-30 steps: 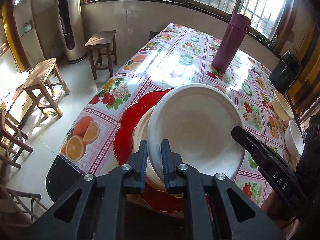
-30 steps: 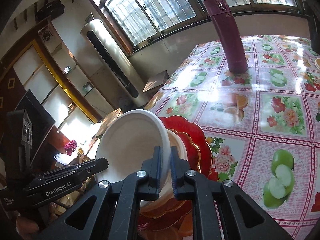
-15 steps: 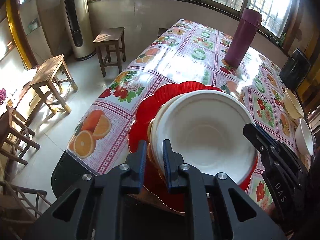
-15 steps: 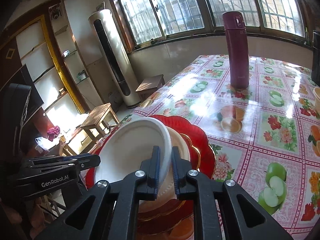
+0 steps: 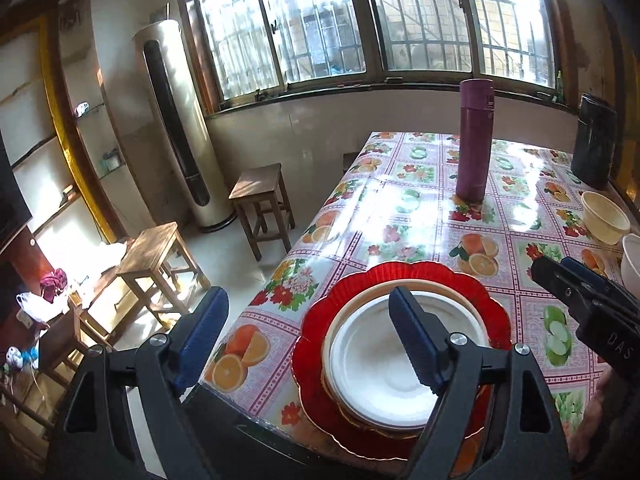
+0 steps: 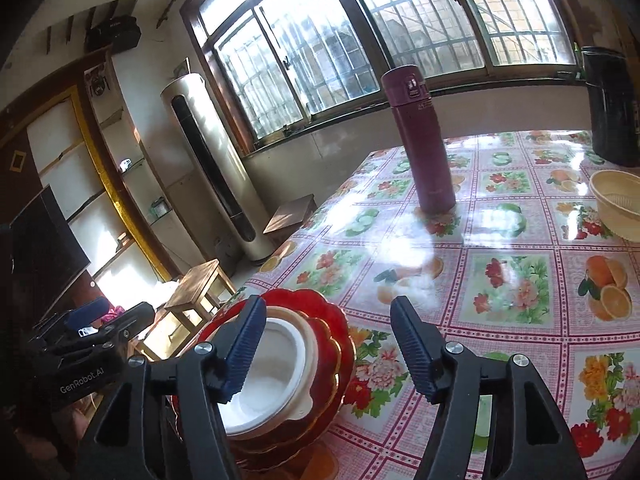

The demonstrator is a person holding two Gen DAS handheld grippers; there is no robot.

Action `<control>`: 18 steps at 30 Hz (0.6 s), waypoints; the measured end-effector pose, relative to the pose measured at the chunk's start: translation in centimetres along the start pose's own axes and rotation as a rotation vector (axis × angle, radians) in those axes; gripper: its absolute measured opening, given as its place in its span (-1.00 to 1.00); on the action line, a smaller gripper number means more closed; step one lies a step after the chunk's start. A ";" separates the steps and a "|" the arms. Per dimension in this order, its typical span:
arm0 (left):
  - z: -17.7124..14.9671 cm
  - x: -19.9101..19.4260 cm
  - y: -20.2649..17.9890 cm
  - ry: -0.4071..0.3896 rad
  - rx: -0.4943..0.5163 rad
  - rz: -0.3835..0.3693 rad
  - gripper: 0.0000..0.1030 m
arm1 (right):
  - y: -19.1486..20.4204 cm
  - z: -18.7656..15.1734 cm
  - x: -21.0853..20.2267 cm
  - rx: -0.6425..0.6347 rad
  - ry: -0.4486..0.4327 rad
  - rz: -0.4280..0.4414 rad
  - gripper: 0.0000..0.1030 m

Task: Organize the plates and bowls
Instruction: 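Open the right gripper and withdraw it from the stacked bowl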

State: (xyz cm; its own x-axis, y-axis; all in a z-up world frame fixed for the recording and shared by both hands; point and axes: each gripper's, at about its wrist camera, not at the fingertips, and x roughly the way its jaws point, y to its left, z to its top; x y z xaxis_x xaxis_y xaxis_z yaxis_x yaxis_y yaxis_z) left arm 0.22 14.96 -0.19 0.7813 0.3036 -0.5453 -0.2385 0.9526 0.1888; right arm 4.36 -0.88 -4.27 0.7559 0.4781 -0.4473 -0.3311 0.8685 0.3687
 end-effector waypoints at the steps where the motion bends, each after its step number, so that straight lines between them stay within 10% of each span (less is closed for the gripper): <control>1: 0.2 -0.4 -0.7 -0.012 0.015 -0.015 0.63 | -0.9 0.2 -0.4 0.017 -0.009 -0.009 0.35; 18: 2.9 -2.3 -17.0 0.088 0.229 -0.356 0.64 | -19.8 2.3 -13.4 0.257 -0.254 -0.230 0.57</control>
State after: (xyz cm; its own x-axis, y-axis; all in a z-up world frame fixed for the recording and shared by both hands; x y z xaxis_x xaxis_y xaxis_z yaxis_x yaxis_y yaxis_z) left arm 4.09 -2.00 0.21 0.7374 -0.0334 -0.6746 0.1789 0.9728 0.1474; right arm 2.12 -24.81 -3.74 0.9193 0.2001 -0.3388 -0.0099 0.8725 0.4884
